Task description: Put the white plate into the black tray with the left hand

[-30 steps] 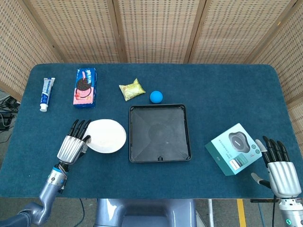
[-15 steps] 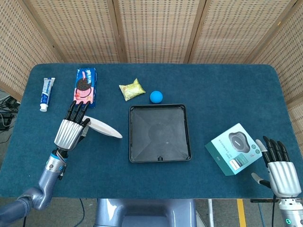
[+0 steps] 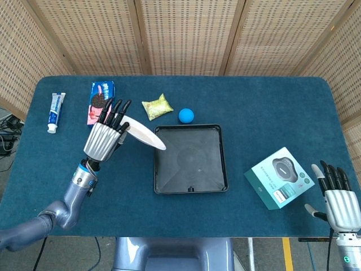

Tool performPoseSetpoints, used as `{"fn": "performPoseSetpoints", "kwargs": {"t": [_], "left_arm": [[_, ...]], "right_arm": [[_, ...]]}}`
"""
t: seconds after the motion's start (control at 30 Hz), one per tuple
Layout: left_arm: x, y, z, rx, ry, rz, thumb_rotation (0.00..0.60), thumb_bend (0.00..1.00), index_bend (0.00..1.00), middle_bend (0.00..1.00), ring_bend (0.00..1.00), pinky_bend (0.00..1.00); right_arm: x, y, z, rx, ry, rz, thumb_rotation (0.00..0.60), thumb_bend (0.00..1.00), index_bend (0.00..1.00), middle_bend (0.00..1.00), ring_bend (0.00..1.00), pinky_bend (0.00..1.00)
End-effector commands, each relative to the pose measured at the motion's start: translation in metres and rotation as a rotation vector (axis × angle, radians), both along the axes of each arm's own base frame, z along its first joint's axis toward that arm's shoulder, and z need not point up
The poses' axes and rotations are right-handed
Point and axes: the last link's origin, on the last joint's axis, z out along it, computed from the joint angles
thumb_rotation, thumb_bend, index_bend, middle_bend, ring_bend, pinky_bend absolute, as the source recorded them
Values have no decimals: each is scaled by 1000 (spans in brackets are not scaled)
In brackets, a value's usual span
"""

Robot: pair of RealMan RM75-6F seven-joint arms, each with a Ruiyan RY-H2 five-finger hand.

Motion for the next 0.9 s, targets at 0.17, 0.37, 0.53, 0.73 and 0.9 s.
{"fn": "performPoseSetpoints", "kwargs": {"t": [0.17, 0.37, 0.53, 0.73, 0.9], "left_arm": [[28, 14, -17, -17, -7, -47, 600, 507, 748, 0, 0, 0], [48, 21, -35, -35, 1, -89, 600, 508, 759, 0, 0, 0], [67, 28, -52, -46, 14, -117, 600, 508, 763, 0, 0, 0], [96, 32, -77, -77, 19, -158, 600, 508, 765, 0, 0, 0], [104, 34, -85, -74, 17, -182, 600, 506, 768, 0, 0, 0]], "right_arm": [[-6, -3, 2, -11, 1, -26, 600, 155, 61, 0, 0, 0], [-12, -5, 3, -12, -2, -49, 600, 155, 62, 0, 0, 0], [-18, -8, 3, -6, -5, -72, 600, 156, 62, 0, 0, 0], [-26, -11, 5, -16, -10, -98, 600, 155, 63, 0, 0, 0], [-27, -11, 7, -22, -12, -103, 600, 155, 62, 0, 0, 0]]}}
